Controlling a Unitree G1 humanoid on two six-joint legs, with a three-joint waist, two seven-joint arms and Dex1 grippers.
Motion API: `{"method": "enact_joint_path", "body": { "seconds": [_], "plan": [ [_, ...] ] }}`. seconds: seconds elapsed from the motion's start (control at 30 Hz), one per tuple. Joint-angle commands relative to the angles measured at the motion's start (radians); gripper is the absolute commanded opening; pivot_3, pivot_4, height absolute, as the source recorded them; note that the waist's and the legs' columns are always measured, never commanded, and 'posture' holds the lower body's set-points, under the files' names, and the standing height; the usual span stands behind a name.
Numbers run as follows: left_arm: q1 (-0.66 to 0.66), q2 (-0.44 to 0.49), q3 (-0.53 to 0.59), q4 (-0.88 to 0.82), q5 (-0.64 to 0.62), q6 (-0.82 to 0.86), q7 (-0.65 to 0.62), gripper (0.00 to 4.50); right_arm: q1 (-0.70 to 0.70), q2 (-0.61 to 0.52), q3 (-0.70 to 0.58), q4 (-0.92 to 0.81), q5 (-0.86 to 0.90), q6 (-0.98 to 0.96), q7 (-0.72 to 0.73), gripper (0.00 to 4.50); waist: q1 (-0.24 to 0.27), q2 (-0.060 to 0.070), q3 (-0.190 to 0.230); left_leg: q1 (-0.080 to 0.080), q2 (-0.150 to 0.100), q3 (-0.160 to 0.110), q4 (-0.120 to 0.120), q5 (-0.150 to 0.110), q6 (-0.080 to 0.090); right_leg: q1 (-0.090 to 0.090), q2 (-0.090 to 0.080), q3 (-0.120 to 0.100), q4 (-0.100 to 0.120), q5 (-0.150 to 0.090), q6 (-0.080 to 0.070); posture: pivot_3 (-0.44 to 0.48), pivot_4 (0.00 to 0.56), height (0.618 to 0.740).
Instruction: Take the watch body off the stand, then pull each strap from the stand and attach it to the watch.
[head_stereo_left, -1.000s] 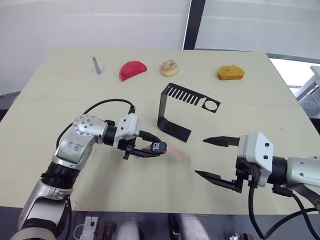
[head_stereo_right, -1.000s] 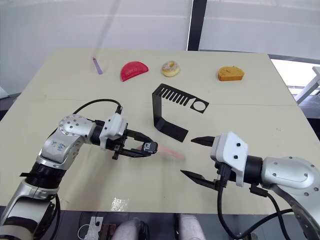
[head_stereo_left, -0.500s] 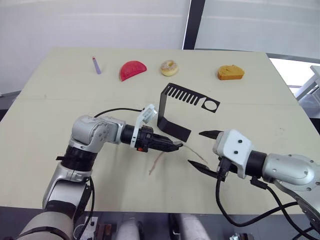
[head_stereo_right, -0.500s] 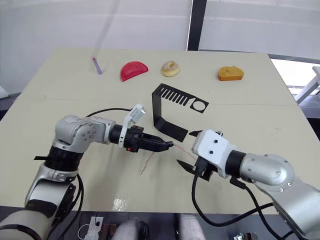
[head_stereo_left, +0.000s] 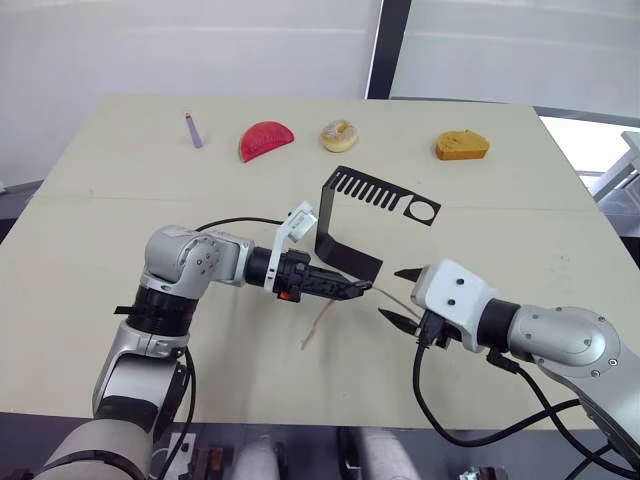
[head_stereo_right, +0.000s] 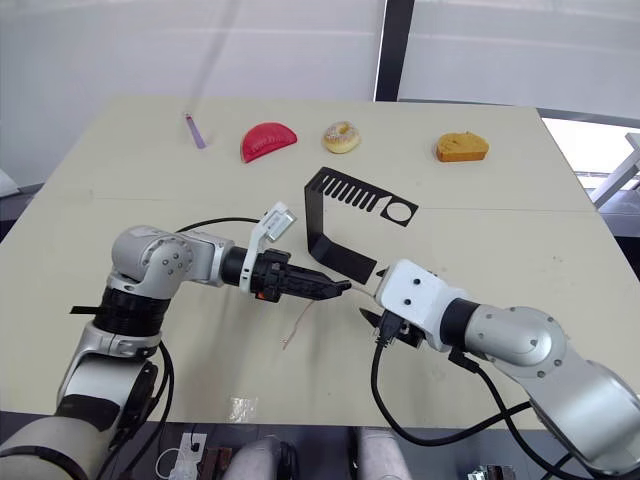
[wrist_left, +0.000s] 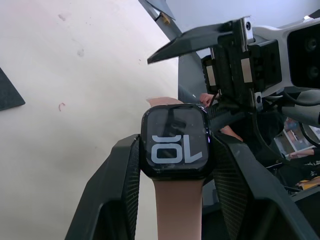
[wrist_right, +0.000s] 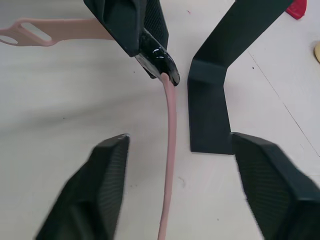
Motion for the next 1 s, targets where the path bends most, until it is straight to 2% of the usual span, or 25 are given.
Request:
{"method": "enact_joint_path", "body": {
  "seconds": [0.03,0.6,0.7,0.8,0.87,1.0],
  "plan": [
    [-0.014,-0.005,0.027,-0.03,-0.033,-0.003,0.003,1.59,-0.024,0.012,0.005,-0.007,-0.016,-0.001,-0.006,3.19,0.0,0.0,0.0,0.0,0.0,0.0,0.0,0.0,0.0,0.0,0.0,0.0,0.0,0.0,0.0,0.0,0.15,0.737],
    [-0.014,-0.01,0.036,-0.039,-0.063,-0.01,0.023,1.59,-0.039,0.017,0.038,0.022,-0.064,-0.013,0.007,3.19,0.0,0.0,0.0,0.0,0.0,0.0,0.0,0.0,0.0,0.0,0.0,0.0,0.0,0.0,0.0,0.0,0.15,0.737],
    [-0.014,-0.012,0.035,-0.038,-0.066,-0.013,0.026,1.59,-0.041,0.019,0.039,0.022,-0.066,-0.015,0.012,2.33,0.0,0.0,0.0,0.0,0.0,0.0,0.0,0.0,0.0,0.0,0.0,0.0,0.0,0.0,0.0,0.0,0.15,0.737],
    [-0.013,-0.013,0.035,-0.039,-0.067,-0.015,0.026,1.59,-0.044,0.02,0.042,0.02,-0.064,-0.015,0.015,0.84,0.0,0.0,0.0,0.0,0.0,0.0,0.0,0.0,0.0,0.0,0.0,0.0,0.0,0.0,0.0,0.0,0.15,0.737],
    [-0.012,-0.013,0.034,-0.038,-0.067,-0.018,0.027,1.59,-0.047,0.022,0.044,0.018,-0.063,-0.014,0.014,0.03,0.0,0.0,0.0,0.0,0.0,0.0,0.0,0.0,0.0,0.0,0.0,0.0,0.0,0.0,0.0,0.0,0.15,0.737],
    [-0.009,-0.015,0.033,-0.039,-0.065,-0.02,0.03,1.59,-0.052,0.021,0.044,0.014,-0.062,-0.013,0.016,0.03,0.0,0.0,0.0,0.0,0.0,0.0,0.0,0.0,0.0,0.0,0.0,0.0,0.0,0.0,0.0,0.0,0.15,0.737]
  ]
}}
